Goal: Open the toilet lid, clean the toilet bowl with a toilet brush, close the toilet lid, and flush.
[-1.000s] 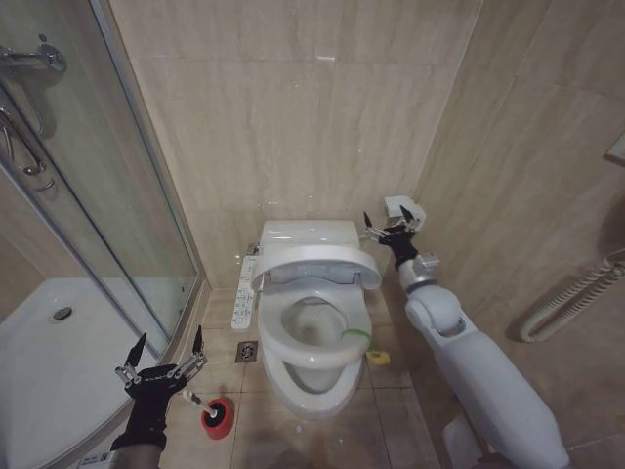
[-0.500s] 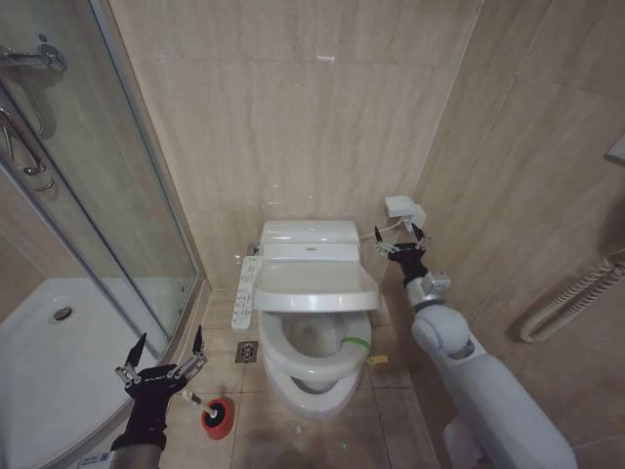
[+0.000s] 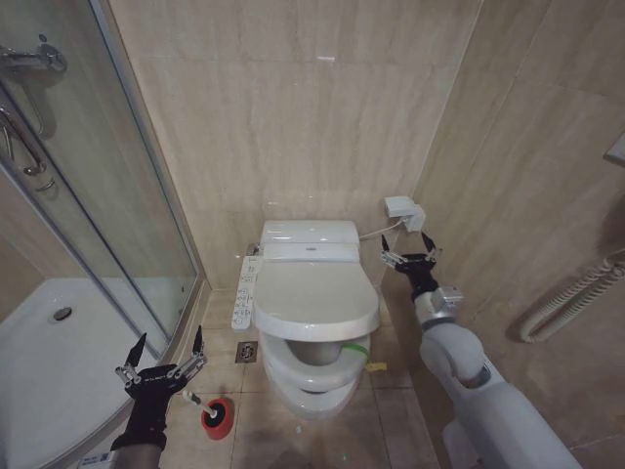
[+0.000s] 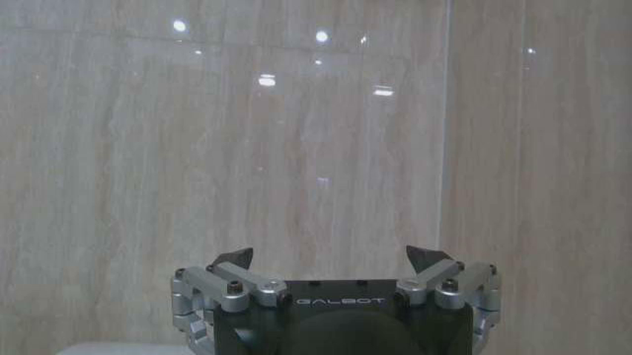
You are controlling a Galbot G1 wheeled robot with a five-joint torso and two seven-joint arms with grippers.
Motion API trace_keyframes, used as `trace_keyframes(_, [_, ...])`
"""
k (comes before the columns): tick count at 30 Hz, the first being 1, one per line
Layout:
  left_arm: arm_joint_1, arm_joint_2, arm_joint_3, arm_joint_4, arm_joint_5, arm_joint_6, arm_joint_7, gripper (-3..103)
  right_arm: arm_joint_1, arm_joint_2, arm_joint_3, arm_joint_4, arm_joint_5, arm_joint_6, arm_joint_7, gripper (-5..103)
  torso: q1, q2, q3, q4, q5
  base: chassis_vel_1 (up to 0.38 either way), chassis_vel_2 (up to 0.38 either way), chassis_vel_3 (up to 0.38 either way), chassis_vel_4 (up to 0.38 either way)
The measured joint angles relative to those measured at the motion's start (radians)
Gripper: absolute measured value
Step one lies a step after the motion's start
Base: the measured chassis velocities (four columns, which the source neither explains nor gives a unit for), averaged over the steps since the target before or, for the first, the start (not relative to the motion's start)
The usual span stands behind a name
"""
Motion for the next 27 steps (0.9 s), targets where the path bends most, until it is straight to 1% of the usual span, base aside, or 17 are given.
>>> trace_keyframes(4, [0.0,0.0,0.0,0.0,0.0,0.0,0.0,100,-0.05,0.006,0.024,0.038,-0.003,-0.023,-0.001,100,0.0,0.0,0.0,0.0002,0.0001,0.0,0.0,0.0,0.0])
trace_keyframes(7, [0.0,0.0,0.0,0.0,0.0,0.0,0.0,100,-0.11,0.016,0.05,0.08,-0.003,-0.057,-0.006,100,0.0,0.0,0.0,0.0001,-0.0001,0.0,0.0,0.0,0.0])
trace_keyframes(10, [0.0,0.0,0.0,0.0,0.0,0.0,0.0,100,-0.144,0.022,0.062,0.096,-0.003,-0.062,-0.016,100,0.0,0.0,0.0,-0.0001,0.0001,0.0,0.0,0.0,0.0])
trace_keyframes(12, [0.0,0.0,0.0,0.0,0.0,0.0,0.0,100,-0.192,0.029,0.094,0.119,0.001,-0.064,-0.055,100,0.0,0.0,0.0,0.0001,0.0001,0.0,0.0,0.0,0.0])
trace_keyframes(13, [0.0,0.0,0.0,0.0,0.0,0.0,0.0,100,-0.192,0.029,0.094,0.119,0.001,-0.064,-0.055,100,0.0,0.0,0.0,0.0001,0.0001,0.0,0.0,0.0,0.0])
trace_keyframes(16, [0.0,0.0,0.0,0.0,0.0,0.0,0.0,100,-0.279,0.044,0.144,0.173,0.019,-0.079,-0.13,100,0.0,0.0,0.0,-0.0001,0.0001,0.0,0.0,0.0,0.0])
trace_keyframes(18, [0.0,0.0,0.0,0.0,0.0,0.0,0.0,100,-0.289,0.048,0.149,0.18,0.019,-0.08,-0.137,100,0.0,0.0,0.0,-0.0001,0.0,0.0,0.0,0.0,0.0])
trace_keyframes(19, [0.0,0.0,0.0,0.0,0.0,0.0,0.0,100,-0.318,0.064,0.163,0.201,0.019,-0.086,-0.156,100,0.0,0.0,0.0,-0.0001,-0.0001,0.0,0.0,0.0,0.0])
trace_keyframes(21, [0.0,0.0,0.0,0.0,0.0,0.0,0.0,100,-0.333,0.078,0.17,0.213,0.017,-0.092,-0.168,100,0.0,0.0,0.0,0.0,0.0,0.0,0.0,0.0,0.0])
trace_keyframes(23, [0.0,0.0,0.0,0.0,0.0,0.0,0.0,100,-0.359,0.135,0.182,0.243,0.005,-0.108,-0.188,100,0.0,0.0,0.0,0.0001,-0.0003,0.0,0.0,0.0,0.0])
trace_keyframes(24, [0.0,0.0,0.0,0.0,0.0,0.0,0.0,100,-0.359,0.135,0.182,0.243,0.005,-0.108,-0.188,100,0.0,0.0,0.0,0.0001,-0.0003,0.0,0.0,0.0,0.0])
trace_keyframes(27, [0.0,0.0,0.0,0.0,0.0,0.0,0.0,100,-0.381,0.221,0.178,0.263,-0.027,-0.115,-0.195,100,0.0,0.0,0.0,0.0001,-0.0001,0.0,0.0,0.0,0.0])
